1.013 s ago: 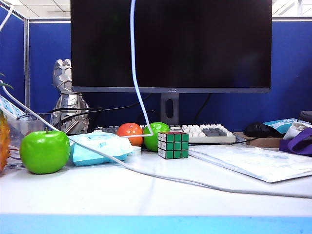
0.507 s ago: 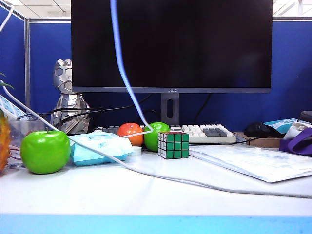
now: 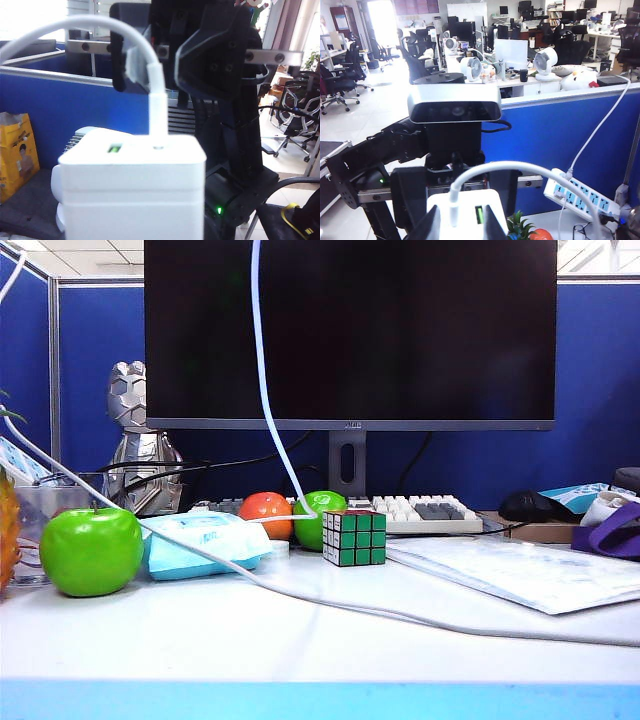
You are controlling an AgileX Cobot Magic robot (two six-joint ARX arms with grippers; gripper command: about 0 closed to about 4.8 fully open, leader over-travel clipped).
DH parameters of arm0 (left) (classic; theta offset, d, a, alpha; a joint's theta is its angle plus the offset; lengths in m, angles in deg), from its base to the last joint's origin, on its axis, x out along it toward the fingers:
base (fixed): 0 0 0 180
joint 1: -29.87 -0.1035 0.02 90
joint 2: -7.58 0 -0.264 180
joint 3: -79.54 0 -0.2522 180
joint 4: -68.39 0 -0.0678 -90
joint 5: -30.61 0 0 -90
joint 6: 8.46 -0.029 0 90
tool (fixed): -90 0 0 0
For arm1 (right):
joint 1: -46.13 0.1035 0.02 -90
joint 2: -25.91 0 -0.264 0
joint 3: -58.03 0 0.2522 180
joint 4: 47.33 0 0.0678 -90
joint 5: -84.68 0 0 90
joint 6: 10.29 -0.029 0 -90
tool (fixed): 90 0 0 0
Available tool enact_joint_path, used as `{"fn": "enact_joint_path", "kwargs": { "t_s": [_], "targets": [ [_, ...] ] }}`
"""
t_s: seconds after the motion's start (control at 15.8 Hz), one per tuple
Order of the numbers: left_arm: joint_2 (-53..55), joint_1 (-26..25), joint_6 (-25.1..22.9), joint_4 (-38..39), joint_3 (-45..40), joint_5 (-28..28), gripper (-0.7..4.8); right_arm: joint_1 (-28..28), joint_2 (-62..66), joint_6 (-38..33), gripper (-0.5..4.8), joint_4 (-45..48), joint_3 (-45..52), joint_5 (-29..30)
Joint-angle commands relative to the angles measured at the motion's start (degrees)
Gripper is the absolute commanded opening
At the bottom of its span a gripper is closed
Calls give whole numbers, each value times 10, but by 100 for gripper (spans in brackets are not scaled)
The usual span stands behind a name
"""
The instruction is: Pick up the Type-C charging cable and the charging base, insert one end of the Type-C charger into the corresponding slot on the base, and finally place the plugged-in charger back on the table.
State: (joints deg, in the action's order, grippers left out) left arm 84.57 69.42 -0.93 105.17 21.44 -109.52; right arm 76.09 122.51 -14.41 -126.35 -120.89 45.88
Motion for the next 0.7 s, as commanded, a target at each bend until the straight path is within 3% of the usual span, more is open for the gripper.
{"fn": "enact_joint_path", "kwargs": {
  "t_s": [0.06,0.7],
  "targets": [
    [-3,1,-2,-14,3,-2,-6,2,3,-5,117,9,-1,16],
    [-1,1,-16,-13,3,-1,-6,31,30,-19,117,36,-1,45]
  ]
}}
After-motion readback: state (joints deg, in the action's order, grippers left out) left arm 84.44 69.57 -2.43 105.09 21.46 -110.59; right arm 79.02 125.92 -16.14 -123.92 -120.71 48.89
